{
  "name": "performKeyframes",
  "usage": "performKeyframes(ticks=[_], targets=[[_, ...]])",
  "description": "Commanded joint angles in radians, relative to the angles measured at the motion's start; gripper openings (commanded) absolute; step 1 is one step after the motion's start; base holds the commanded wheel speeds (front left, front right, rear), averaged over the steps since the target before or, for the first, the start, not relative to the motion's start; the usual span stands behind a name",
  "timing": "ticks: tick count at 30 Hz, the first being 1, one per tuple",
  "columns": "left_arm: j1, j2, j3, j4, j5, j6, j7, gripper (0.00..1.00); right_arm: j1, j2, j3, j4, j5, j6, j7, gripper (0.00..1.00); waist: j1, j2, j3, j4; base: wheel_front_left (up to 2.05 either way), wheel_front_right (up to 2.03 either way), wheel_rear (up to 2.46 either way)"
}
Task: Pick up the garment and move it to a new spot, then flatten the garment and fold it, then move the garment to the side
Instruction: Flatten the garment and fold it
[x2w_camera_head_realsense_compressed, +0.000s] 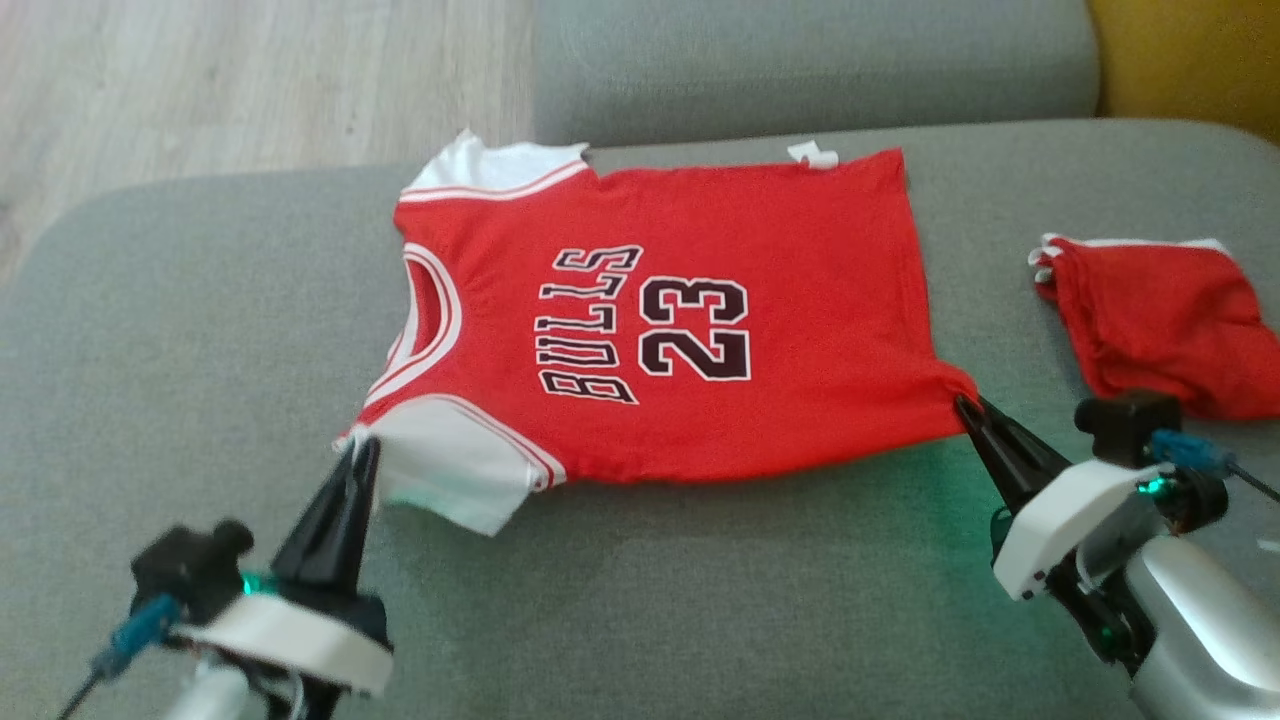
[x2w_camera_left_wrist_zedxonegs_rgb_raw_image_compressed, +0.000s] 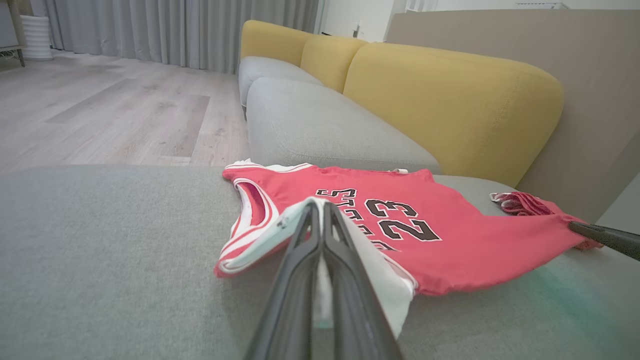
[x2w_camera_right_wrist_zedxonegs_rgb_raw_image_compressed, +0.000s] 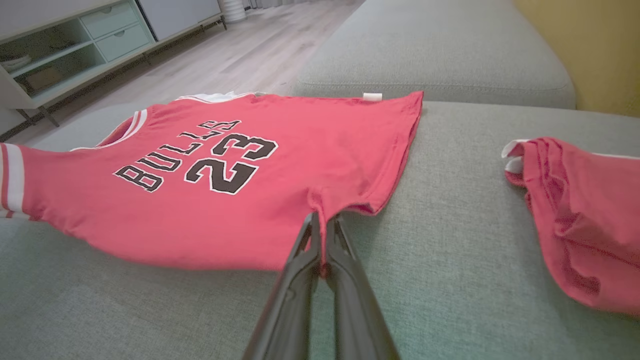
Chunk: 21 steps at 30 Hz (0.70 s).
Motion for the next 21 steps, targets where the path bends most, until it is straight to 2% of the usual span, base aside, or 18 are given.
performKeyframes(ticks=[1, 7, 14, 21], targets=[[-0.082, 0.034, 0.052, -0.02, 0.01, 0.003, 0.003, 0.0, -0.017, -0.007, -0.01, -0.035, -0.016, 0.002, 0.005, 0.0, -0.0001, -0.0001, 0.021, 0.0, 0.0, 0.0, 0.0], [-0.185, 0.041, 0.044, 0.049, 0.028, 0.0, 0.061, 0.0, -0.06, 0.022, -0.063, -0.05, -0.068, 0.002, 0.062, 0.0, -0.0001, -0.0001, 0.076, -0.002, 0.0, 0.0, 0.0], [-0.321, 0.032, 0.042, 0.175, 0.037, -0.013, 0.11, 0.0, -0.14, 0.061, -0.118, -0.005, -0.096, 0.002, 0.126, 0.0, -0.0001, -0.0001, 0.14, -0.008, 0.0, 0.0, 0.0], [-0.469, 0.025, 0.015, 0.323, 0.092, -0.038, 0.118, 0.0, -0.227, 0.086, -0.102, 0.052, -0.113, 0.002, 0.174, 0.0, -0.0001, -0.0001, 0.189, -0.021, 0.0, 0.0, 0.0]])
